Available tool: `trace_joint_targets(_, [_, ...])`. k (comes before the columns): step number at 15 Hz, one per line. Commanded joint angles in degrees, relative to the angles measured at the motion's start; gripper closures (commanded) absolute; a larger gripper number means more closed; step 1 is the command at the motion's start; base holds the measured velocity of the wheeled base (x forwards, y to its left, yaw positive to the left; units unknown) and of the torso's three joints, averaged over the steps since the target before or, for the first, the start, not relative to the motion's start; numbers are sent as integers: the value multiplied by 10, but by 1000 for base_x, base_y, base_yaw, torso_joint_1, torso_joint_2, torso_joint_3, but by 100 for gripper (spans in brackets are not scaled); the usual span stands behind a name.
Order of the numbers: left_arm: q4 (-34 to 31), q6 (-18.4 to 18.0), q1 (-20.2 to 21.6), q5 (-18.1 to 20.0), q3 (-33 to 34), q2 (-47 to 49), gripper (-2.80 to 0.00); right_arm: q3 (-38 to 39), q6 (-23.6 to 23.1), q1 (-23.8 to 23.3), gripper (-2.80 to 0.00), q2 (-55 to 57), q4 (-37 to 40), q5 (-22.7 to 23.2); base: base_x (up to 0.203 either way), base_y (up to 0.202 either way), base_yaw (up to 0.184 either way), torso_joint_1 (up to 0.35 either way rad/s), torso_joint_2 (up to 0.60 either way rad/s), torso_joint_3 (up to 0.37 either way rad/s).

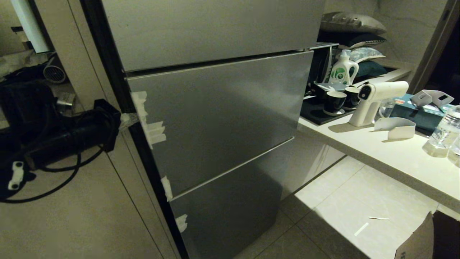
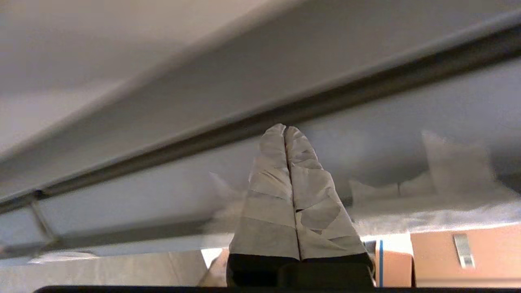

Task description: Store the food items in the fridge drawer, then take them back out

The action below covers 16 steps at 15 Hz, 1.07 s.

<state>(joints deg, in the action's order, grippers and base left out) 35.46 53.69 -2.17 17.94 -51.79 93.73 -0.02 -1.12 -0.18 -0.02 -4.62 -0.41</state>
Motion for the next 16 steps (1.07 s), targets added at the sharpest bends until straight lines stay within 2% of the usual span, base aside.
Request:
trace_joint_targets(1, [2,4,-13,0,-13,17,0,18,0,0,0,-1,0,0,0,0,0,0,0,0])
trace_joint_targets(6, [1,8,-31,0,-8,5,0,17,0,-2,0,-1,0,-1,0,0,0,0,0,0])
trace_joint_targets(11, [1,6,-49,-2,26,-22,0,17,2,-2,0,-1,-1,-1,0,0,0,0,0,0])
trace_joint_targets(13, [1,5,-54,-21,33,-26,0,17,2,-2,0,-1,-1,-1,0,0,0,0,0,0])
trace_joint_targets(16, [2,4,-58,-24,50,-30,0,18,7,-2,0,-1,-2,-2,0,0,0,0,0,0])
